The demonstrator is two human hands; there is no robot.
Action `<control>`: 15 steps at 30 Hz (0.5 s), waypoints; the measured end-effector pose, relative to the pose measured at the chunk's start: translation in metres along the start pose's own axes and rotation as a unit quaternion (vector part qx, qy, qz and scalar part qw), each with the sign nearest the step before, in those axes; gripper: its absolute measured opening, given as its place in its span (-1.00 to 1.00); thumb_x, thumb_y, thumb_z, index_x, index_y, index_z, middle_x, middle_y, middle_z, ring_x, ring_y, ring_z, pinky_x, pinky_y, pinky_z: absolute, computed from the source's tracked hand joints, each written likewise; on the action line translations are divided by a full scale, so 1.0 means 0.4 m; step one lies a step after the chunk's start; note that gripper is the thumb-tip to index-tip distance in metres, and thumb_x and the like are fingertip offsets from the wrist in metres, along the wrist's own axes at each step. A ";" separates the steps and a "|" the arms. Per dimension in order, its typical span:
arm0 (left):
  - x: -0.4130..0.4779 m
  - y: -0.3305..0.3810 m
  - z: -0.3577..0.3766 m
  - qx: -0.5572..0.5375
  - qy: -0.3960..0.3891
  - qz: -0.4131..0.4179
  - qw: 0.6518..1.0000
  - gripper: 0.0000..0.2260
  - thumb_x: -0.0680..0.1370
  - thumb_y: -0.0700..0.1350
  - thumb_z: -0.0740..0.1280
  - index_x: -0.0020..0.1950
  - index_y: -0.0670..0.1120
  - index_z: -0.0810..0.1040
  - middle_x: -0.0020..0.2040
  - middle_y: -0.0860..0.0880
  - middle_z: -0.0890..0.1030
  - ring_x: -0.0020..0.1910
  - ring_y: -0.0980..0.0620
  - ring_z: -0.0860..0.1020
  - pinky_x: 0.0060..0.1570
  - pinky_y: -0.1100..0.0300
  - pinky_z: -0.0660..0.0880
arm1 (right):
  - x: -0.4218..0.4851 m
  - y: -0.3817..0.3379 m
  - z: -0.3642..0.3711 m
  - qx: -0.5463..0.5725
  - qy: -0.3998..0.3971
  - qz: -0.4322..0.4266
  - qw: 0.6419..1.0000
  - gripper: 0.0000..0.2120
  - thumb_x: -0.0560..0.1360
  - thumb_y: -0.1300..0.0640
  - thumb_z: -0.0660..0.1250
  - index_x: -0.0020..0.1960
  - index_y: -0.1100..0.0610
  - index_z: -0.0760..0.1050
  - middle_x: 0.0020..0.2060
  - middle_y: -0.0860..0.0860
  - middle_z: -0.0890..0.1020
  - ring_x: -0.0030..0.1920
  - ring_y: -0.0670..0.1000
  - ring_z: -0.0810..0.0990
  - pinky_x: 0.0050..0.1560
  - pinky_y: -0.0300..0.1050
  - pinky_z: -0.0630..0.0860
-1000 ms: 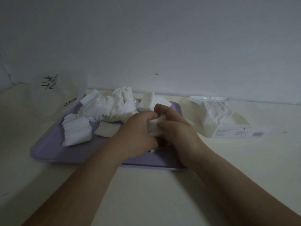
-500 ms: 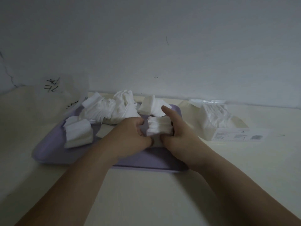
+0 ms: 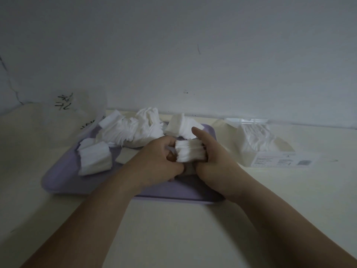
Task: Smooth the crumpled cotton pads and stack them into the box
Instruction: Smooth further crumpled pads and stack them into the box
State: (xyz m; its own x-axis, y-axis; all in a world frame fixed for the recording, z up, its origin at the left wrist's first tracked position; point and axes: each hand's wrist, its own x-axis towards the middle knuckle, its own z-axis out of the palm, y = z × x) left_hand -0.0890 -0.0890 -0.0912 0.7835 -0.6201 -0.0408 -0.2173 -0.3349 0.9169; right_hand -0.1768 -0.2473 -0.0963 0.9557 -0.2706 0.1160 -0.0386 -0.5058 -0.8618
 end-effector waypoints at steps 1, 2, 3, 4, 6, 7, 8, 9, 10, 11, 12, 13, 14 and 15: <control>0.000 0.007 -0.006 -0.019 0.001 -0.023 1.000 -0.76 0.49 -0.23 0.45 0.08 0.04 0.58 -0.34 -0.05 0.65 -0.47 0.06 0.53 -0.54 0.25 0.35 | 0.000 -0.001 -0.005 -0.021 0.010 -0.010 1.000 -0.18 0.46 0.41 0.30 0.64 -0.02 0.18 0.26 -0.06 0.55 0.24 -0.07 0.57 0.24 -0.30 0.46; 0.003 0.012 -0.010 -0.046 0.004 -0.042 0.998 -0.84 0.49 -0.15 0.44 0.05 0.02 0.60 -0.34 -0.09 0.64 -0.48 0.03 0.52 -0.55 0.26 0.28 | -0.001 -0.004 -0.008 -0.034 0.015 -0.018 0.999 -0.20 0.47 0.42 0.31 0.63 0.00 0.21 0.22 -0.09 0.56 0.22 -0.06 0.58 0.25 -0.29 0.47; 0.001 0.024 -0.009 -0.071 0.015 -0.059 0.996 -0.89 0.51 -0.03 0.42 0.01 0.01 0.61 -0.35 -0.11 0.63 -0.50 0.00 0.50 -0.54 0.27 0.25 | -0.002 -0.007 -0.010 -0.041 0.017 -0.026 0.999 -0.22 0.47 0.42 0.32 0.62 0.01 0.23 0.18 -0.13 0.56 0.18 -0.10 0.60 0.24 -0.30 0.48; 0.005 0.025 -0.003 -0.069 0.034 -0.061 0.995 -0.82 0.56 0.10 0.37 -0.04 0.01 0.62 -0.37 -0.11 0.62 -0.52 -0.02 0.50 -0.52 0.28 0.24 | -0.003 -0.010 -0.010 -0.046 0.017 -0.030 0.998 -0.23 0.47 0.42 0.32 0.61 0.01 0.25 0.14 -0.20 0.56 0.14 -0.16 0.61 0.21 -0.34 0.48; 0.008 0.028 0.018 -0.011 0.080 -0.056 0.995 -0.63 0.63 0.25 0.21 -0.10 0.03 0.62 -0.43 -0.08 0.61 -0.56 -0.02 0.51 -0.52 0.27 0.26 | -0.008 -0.019 -0.010 -0.051 0.010 -0.038 0.998 -0.24 0.46 0.43 0.32 0.58 0.00 0.28 0.10 -0.29 0.53 0.10 -0.27 0.59 0.11 -0.48 0.45; 0.008 0.031 0.026 0.016 0.104 -0.046 0.993 -0.61 0.64 0.25 0.17 -0.11 0.02 0.62 -0.47 -0.06 0.59 -0.58 -0.02 0.52 -0.51 0.26 0.28 | -0.010 -0.020 -0.009 -0.053 0.007 -0.041 0.998 -0.25 0.46 0.44 0.32 0.57 -0.01 0.30 0.09 -0.31 0.53 0.10 -0.30 0.57 0.09 -0.51 0.43; 0.011 0.026 0.032 0.030 0.120 -0.031 0.992 -0.62 0.65 0.21 0.18 -0.14 0.00 0.61 -0.50 -0.04 0.58 -0.59 -0.03 0.52 -0.49 0.25 0.30 | -0.011 -0.020 -0.008 -0.055 0.005 -0.042 0.998 -0.25 0.46 0.43 0.33 0.57 -0.02 0.30 0.10 -0.31 0.54 0.11 -0.31 0.57 0.09 -0.51 0.44; 0.013 0.023 0.035 0.039 0.134 -0.021 0.990 -0.66 0.64 0.16 0.22 -0.18 -0.01 0.59 -0.52 -0.03 0.57 -0.59 -0.04 0.52 -0.46 0.24 0.32 | -0.009 -0.018 -0.008 -0.057 0.004 -0.041 0.998 -0.26 0.46 0.41 0.35 0.57 -0.01 0.31 0.11 -0.30 0.55 0.12 -0.28 0.58 0.10 -0.48 0.46; 0.016 0.017 0.035 0.039 0.145 -0.012 0.989 -0.69 0.63 0.12 0.26 -0.21 -0.01 0.58 -0.54 0.00 0.55 -0.60 -0.04 0.51 -0.44 0.24 0.34 | -0.008 -0.013 -0.008 -0.056 0.003 -0.037 0.998 -0.26 0.46 0.39 0.37 0.57 -0.01 0.31 0.13 -0.27 0.56 0.12 -0.24 0.60 0.13 -0.44 0.48; 0.014 0.016 0.032 0.039 0.153 -0.007 0.987 -0.70 0.62 0.10 0.29 -0.22 -0.02 0.57 -0.55 0.02 0.55 -0.60 -0.03 0.51 -0.44 0.25 0.36 | -0.006 -0.011 -0.008 -0.054 0.005 -0.031 0.998 -0.25 0.46 0.37 0.40 0.58 0.00 0.31 0.15 -0.24 0.57 0.14 -0.20 0.62 0.18 -0.37 0.50; 0.015 0.011 0.030 0.038 0.155 -0.001 0.987 -0.71 0.62 0.10 0.31 -0.21 -0.04 0.58 -0.56 0.04 0.54 -0.61 -0.01 0.51 -0.45 0.26 0.36 | -0.004 -0.008 -0.009 -0.053 0.007 -0.025 0.998 -0.24 0.46 0.35 0.43 0.59 0.01 0.30 0.15 -0.21 0.57 0.15 -0.17 0.62 0.22 -0.31 0.52; 0.013 0.009 0.030 0.037 0.156 0.003 0.987 -0.71 0.62 0.11 0.32 -0.20 -0.05 0.58 -0.57 0.06 0.54 -0.61 0.01 0.50 -0.48 0.28 0.36 | -0.003 -0.006 -0.012 -0.053 0.009 -0.021 0.998 -0.23 0.45 0.33 0.46 0.59 0.01 0.31 0.15 -0.20 0.58 0.16 -0.14 0.63 0.25 -0.25 0.53; 0.011 0.008 0.030 0.039 0.155 0.008 0.987 -0.70 0.62 0.11 0.32 -0.19 -0.05 0.58 -0.57 0.08 0.53 -0.61 0.04 0.50 -0.51 0.30 0.34 | -0.002 -0.005 -0.015 -0.056 0.008 -0.018 0.998 -0.23 0.44 0.31 0.48 0.58 0.02 0.32 0.14 -0.19 0.58 0.16 -0.12 0.63 0.28 -0.20 0.54; 0.007 0.008 0.031 0.044 0.155 0.011 0.987 -0.69 0.63 0.12 0.32 -0.19 -0.07 0.58 -0.57 0.09 0.53 -0.61 0.05 0.50 -0.54 0.30 0.34 | -0.002 -0.005 -0.018 -0.061 0.004 -0.017 0.998 -0.24 0.44 0.28 0.51 0.57 0.03 0.34 0.13 -0.20 0.59 0.16 -0.11 0.63 0.29 -0.18 0.54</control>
State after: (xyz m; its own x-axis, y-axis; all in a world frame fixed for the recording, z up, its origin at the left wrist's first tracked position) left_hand -0.0947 -0.1004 -0.0931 0.9158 -0.3850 0.1144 -0.2749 -0.3933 0.8774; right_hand -0.1798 -0.2521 -0.0910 0.9544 -0.2591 0.1484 -0.0427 -0.6102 -0.7911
